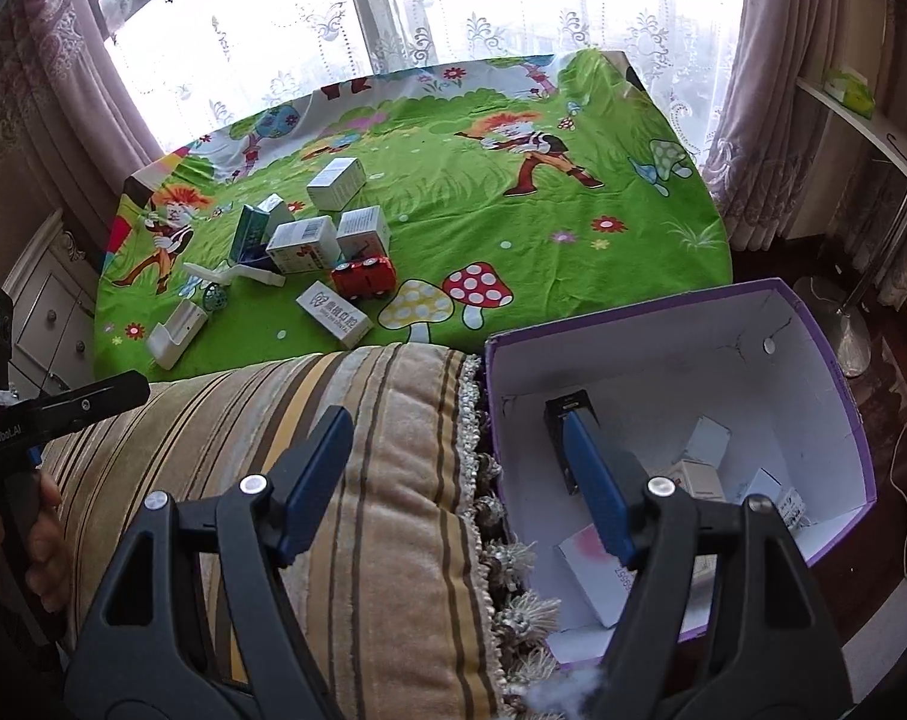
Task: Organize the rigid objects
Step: 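Move both open tools back over the items on the bed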
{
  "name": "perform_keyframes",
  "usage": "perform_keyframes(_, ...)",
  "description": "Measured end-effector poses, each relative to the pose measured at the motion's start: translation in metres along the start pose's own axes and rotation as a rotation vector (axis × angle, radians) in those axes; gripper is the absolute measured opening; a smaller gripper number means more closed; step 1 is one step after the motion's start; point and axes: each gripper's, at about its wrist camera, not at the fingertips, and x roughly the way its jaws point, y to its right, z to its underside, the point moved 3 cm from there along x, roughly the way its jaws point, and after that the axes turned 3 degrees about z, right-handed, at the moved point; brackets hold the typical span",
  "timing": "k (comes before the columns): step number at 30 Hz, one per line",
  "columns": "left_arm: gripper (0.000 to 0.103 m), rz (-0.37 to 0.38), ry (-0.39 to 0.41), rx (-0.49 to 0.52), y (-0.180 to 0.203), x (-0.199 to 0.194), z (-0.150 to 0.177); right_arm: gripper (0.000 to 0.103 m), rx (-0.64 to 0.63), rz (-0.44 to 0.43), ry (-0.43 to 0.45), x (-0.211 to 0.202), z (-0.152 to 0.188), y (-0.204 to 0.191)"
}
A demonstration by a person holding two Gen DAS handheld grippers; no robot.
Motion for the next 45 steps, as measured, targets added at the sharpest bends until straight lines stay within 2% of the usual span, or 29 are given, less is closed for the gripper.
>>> perform_keyframes(10,0.067,-0.08,0.041,-0.079,-0.053,-0.021,-0.006,0.076,-0.05,-0.051,-0.036,0.017,-0.006,-0.035)
perform_keyframes(21,0.067,-0.164,0.022,-0.107,-0.094,-0.028,-0.014,0.076,-0.136,-0.09,-0.129,0.05,-0.017,-0.069)
perform_keyframes(31,0.067,-0.264,-0.051,-0.056,-0.12,-0.015,-0.031,0.076,-0.202,-0.112,-0.198,0.072,-0.029,-0.087)
perform_keyframes(37,0.07,-0.335,-0.104,0.016,-0.13,-0.004,-0.045,0.078,-0.26,-0.08,-0.21,0.087,-0.047,-0.094)
perform_keyframes(45,0.073,-0.382,-0.181,0.087,-0.149,0.02,-0.063,0.079,-0.275,-0.078,-0.275,0.132,-0.059,-0.101)
